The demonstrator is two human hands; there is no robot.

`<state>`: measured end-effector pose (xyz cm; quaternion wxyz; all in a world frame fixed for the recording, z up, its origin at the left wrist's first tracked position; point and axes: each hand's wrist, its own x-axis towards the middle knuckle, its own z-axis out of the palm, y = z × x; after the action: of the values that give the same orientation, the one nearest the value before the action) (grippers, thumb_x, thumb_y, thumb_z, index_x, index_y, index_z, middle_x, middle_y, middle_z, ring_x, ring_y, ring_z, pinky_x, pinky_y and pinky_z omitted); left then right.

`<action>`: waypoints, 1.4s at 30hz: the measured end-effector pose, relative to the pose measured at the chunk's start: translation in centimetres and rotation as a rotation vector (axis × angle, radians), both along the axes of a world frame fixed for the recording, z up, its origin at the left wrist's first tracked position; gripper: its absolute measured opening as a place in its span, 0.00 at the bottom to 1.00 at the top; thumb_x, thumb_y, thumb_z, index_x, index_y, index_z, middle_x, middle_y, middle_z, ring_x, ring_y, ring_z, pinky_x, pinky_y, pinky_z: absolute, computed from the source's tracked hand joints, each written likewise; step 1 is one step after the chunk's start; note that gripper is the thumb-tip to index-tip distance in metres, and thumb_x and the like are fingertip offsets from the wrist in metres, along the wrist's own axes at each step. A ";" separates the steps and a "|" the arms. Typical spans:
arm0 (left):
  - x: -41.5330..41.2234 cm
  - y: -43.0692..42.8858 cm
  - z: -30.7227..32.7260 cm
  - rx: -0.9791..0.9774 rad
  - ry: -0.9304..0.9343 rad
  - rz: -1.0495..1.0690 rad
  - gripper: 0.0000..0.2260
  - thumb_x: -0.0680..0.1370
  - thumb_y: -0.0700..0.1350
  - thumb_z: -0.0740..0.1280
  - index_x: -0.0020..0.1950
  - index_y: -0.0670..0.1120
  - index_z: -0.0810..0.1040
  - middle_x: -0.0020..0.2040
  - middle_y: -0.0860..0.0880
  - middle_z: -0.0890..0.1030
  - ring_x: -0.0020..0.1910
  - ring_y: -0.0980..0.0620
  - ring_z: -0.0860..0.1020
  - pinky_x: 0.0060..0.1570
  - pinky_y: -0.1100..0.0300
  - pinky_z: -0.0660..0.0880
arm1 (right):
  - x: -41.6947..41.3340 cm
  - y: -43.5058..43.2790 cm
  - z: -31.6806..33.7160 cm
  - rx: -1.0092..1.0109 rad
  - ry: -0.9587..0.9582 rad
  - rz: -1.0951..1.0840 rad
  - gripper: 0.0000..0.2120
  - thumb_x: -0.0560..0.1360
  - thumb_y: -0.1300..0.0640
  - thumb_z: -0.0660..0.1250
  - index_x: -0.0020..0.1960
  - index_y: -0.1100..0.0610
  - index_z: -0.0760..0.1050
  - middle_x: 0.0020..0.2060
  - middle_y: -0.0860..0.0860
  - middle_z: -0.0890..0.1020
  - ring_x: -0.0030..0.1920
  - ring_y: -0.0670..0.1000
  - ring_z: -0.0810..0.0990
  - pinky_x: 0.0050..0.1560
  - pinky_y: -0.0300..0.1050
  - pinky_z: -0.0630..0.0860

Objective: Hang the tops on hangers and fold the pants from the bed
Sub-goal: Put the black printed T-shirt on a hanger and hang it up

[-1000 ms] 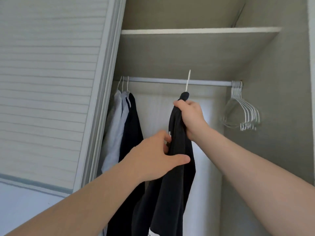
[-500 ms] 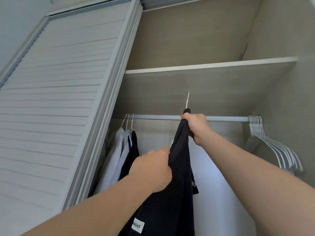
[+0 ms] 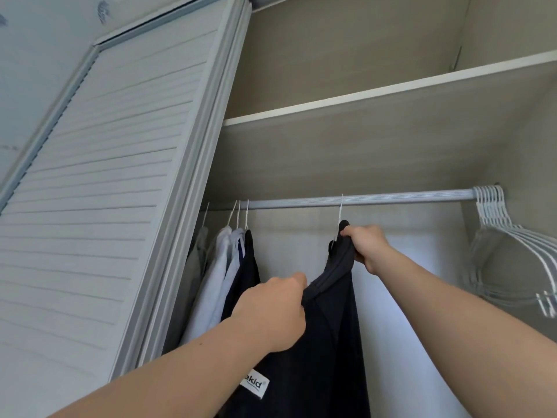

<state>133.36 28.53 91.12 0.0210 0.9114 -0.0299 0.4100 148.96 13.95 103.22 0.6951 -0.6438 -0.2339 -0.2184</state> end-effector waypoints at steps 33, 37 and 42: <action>-3.8 8.8 -0.2 -0.002 0.112 0.419 0.04 0.81 0.44 0.59 0.52 0.53 0.67 0.49 0.50 0.79 0.47 0.47 0.79 0.46 0.52 0.77 | 0.0 14.7 -0.8 -0.882 -0.399 -0.154 0.22 0.80 0.68 0.54 0.72 0.62 0.71 0.63 0.63 0.79 0.54 0.62 0.79 0.49 0.49 0.76; -3.8 9.9 -0.4 -0.010 0.111 0.471 0.04 0.80 0.43 0.59 0.52 0.51 0.70 0.47 0.51 0.79 0.46 0.48 0.78 0.38 0.57 0.70 | 1.7 16.3 -1.4 -0.795 -0.424 -0.076 0.15 0.78 0.69 0.55 0.59 0.65 0.77 0.53 0.63 0.81 0.46 0.59 0.76 0.43 0.44 0.70; -4.7 10.6 -0.9 0.040 0.112 0.504 0.05 0.79 0.44 0.60 0.54 0.52 0.70 0.45 0.52 0.78 0.46 0.47 0.78 0.45 0.52 0.76 | 2.0 18.2 -4.0 -0.672 -0.427 0.075 0.13 0.78 0.61 0.60 0.63 0.60 0.72 0.55 0.56 0.79 0.59 0.61 0.77 0.56 0.47 0.74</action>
<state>128.61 39.15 90.27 -0.0981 0.9115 0.1913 0.3506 151.00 32.13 99.26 0.3889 -0.7664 -0.4551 -0.2331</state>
